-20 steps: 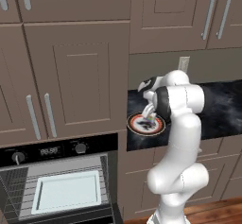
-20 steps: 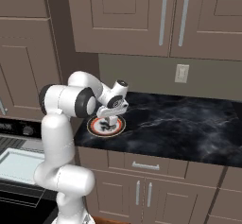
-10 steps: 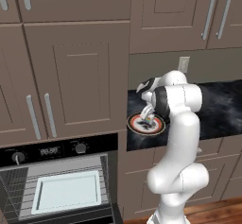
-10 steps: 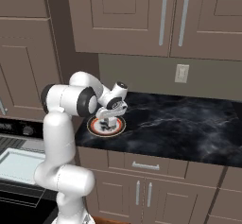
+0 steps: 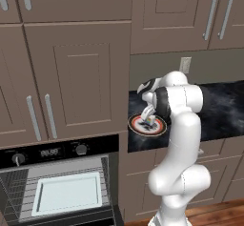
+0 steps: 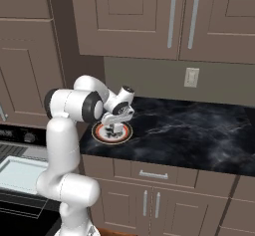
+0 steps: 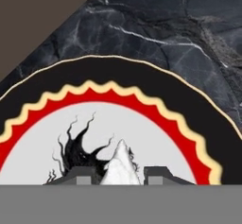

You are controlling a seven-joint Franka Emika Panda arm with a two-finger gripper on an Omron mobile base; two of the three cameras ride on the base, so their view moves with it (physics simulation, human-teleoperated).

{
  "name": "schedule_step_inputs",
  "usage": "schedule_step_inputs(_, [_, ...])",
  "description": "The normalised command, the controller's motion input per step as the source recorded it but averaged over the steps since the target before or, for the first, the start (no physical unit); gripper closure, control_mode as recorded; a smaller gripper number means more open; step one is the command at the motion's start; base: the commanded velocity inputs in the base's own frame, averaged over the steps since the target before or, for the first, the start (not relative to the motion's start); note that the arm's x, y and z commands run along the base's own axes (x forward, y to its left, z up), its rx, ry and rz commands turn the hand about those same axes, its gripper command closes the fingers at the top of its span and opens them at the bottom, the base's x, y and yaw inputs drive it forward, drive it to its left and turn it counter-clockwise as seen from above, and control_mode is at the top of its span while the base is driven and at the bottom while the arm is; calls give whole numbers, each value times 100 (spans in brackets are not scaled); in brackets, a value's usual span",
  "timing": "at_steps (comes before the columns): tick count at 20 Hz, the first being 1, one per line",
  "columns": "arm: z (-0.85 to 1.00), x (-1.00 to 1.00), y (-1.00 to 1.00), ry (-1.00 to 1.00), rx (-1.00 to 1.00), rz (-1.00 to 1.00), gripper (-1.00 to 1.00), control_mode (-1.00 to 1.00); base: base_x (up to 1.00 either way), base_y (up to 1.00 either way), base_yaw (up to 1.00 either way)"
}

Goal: Take the baked cake out of the oven and place it on the plate for cooling. Then close the oven door.

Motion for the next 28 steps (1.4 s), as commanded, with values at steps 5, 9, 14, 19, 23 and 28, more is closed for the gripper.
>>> schedule_step_inputs(5, [-3,-9,5,0,0,0,-100,-100,0,0,0])
schedule_step_inputs(9, [0,-7,0,0,0,0,-100,-100,0,0,0])
schedule_step_inputs(14, [4,-8,-1,0,0,0,-100,-100,0,0,0])
schedule_step_inputs(19, [13,-4,-7,-1,0,0,-100,-100,0,0,0])
schedule_step_inputs(23, [20,-8,-8,-4,0,0,-100,-100,0,0,0])
schedule_step_inputs(28, [20,-16,-10,-5,0,0,-100,-100,0,0,0])
